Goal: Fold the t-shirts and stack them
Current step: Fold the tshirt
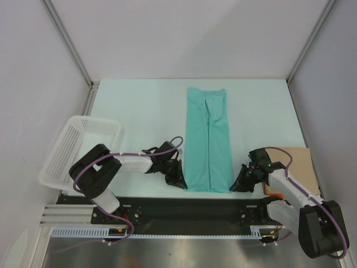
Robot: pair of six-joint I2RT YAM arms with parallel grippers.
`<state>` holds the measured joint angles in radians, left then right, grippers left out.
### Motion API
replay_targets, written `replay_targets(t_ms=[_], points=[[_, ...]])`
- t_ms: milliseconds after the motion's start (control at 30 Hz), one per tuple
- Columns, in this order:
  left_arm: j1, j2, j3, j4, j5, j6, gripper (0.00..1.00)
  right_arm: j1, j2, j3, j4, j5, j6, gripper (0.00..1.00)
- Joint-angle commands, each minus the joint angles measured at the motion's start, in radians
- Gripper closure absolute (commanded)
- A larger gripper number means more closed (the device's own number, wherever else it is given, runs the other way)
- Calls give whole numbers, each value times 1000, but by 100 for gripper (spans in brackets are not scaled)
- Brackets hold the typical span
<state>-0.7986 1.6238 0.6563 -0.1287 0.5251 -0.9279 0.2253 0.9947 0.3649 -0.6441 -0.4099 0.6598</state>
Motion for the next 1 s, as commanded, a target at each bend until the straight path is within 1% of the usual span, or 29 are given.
replay_targets(t_ms=[0, 67, 133, 167, 200, 233, 267, 300, 333, 367, 400, 433, 500, 533, 567, 600, 633, 667, 733, 767, 800, 867, 967], points=[[-33, -28, -17, -38, -59, -14, 100, 22, -50, 9, -8, -30, 4, 100], [-44, -68, -11, -40, -56, -35, 100, 29, -99, 26, -25, -35, 7, 100], [-40, -87, 15, -61, -54, -49, 100, 26, -110, 68, -29, -53, 12, 100], [-40, -88, 76, -113, -60, -43, 99, 23, -104, 95, -34, -53, 9, 100], [-39, -85, 116, -147, -68, -20, 100, 22, -78, 121, -37, -52, 1, 100], [-33, -79, 158, -182, -83, -8, 100, 20, -50, 184, -40, -44, -20, 100], [-27, -74, 240, -243, -89, 13, 100, 19, -25, 213, -42, -38, -34, 100], [-16, -59, 277, -267, -92, 24, 100, 6, 42, 244, -42, -35, -52, 100], [16, -51, 311, -290, -97, 34, 100, -6, 76, 311, -43, -36, -72, 100], [36, -42, 371, -328, -99, 52, 100, -18, 109, 340, -48, -32, -104, 100], [59, -33, 397, -341, -97, 64, 100, -50, 151, 377, -51, -32, -120, 100], [105, 3, 451, -374, -88, 76, 100, -66, 215, 435, -45, -33, -132, 100], [151, 51, 514, -403, -73, 125, 100, -95, 289, 495, -25, -43, -164, 100], [189, 108, 581, -426, -63, 142, 100, -110, 368, 525, -25, -43, -175, 100], [205, 137, 620, -442, -53, 159, 100, -116, 405, 595, -25, -41, -186, 100], [222, 175, 658, -462, -50, 191, 100, -119, 441, 624, -20, -41, -202, 100], [248, 232, 731, -492, -43, 205, 100, -130, 479, 656, -19, -50, -206, 100], [259, 266, 764, -502, -24, 228, 100, -133, 542, 711, -17, -55, -210, 100], [289, 318, 848, -523, -7, 241, 100, -139, 608, 770, -23, -56, -218, 100], [297, 367, 873, -526, 6, 251, 99, -142, 664, 795, -28, -61, -221, 100], [305, 387, 896, -532, 6, 254, 100, -145, 691, 843, -34, -63, -220, 100], [326, 435, 937, -537, 25, 256, 100, -147, 746, 885, -34, -69, -216, 100], [343, 467, 965, -505, 48, 233, 100, -155, 782, 940, -34, -63, -210, 100]])
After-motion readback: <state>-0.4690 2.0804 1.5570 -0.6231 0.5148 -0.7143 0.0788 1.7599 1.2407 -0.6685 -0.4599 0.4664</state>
